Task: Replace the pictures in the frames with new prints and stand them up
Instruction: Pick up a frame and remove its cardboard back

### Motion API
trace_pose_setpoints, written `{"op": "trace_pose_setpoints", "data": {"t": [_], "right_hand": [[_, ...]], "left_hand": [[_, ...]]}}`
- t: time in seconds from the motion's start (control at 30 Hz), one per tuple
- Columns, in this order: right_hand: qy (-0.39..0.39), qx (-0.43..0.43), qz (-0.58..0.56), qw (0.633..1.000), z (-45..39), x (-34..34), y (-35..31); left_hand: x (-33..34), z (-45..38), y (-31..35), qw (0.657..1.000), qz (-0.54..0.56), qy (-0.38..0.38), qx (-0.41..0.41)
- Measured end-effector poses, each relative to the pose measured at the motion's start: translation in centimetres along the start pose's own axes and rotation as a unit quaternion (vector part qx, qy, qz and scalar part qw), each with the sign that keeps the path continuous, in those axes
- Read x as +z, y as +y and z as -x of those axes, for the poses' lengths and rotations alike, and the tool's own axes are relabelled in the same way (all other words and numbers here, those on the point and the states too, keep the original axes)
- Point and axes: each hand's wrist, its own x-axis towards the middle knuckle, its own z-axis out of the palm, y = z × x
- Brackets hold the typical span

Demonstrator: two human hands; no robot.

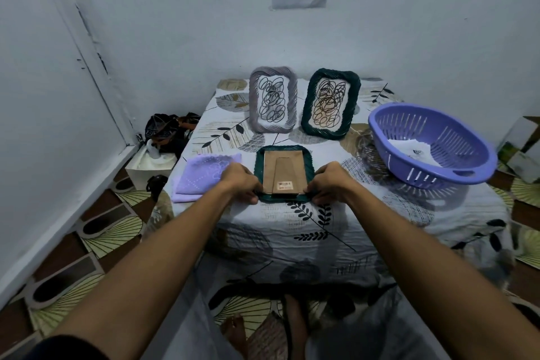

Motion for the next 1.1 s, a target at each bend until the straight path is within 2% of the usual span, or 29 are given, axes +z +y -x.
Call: {"op": "trace_pose_setpoints", "data": {"t": [0.3, 0.47, 0.57, 0.63, 0.73, 0.8, 0.9, 1.0, 1.1], "right_hand": [[-0.014, 0.026, -0.068, 0.997, 0.4, -0.3, 0.0], [-0.017, 0.028, -0.063, 0.998, 0.3, -0.4, 0.1], [-0.024, 0.019, -0.023, 0.999, -0.1, -0.6, 0.1], [-0.003, -0.002, 0.047, 0.999, -0.5, -0.9, -0.1], [0.080, -0.064, 0.103, 0.989, -1.4, -1.3, -1.1], [0.065, -0.080, 0.074, 0.992, -1.9, -1.5, -2.0], [0.011, -0.079, 0.047, 0.996, -2.5, -1.3, -2.9], [-0.007, -0.075, 0.060, 0.995, -2.9, -0.6, -3.5], [-0.026, -0.064, 0.080, 0.994, -3.4, 0.3, -3.8]], "left_hand": [[0.3, -0.1, -0.4, 0.999, 0.035, 0.028, -0.021], [0.2, -0.3, -0.3, 0.998, 0.033, 0.033, -0.031], [-0.2, -0.1, 0.1, 1.000, 0.010, 0.004, -0.029], [-0.6, -0.3, 0.7, 0.999, -0.027, -0.012, -0.020], [-1.2, -1.6, 1.8, 0.994, -0.085, 0.046, 0.052], [-1.2, -2.3, 2.5, 0.992, -0.067, 0.062, 0.088], [-0.6, -3.0, 2.8, 0.993, -0.053, 0.042, 0.100], [0.0, -3.8, 2.4, 0.981, -0.108, 0.089, 0.132], [0.2, -4.5, 1.7, 0.969, -0.169, 0.128, 0.127]]}}
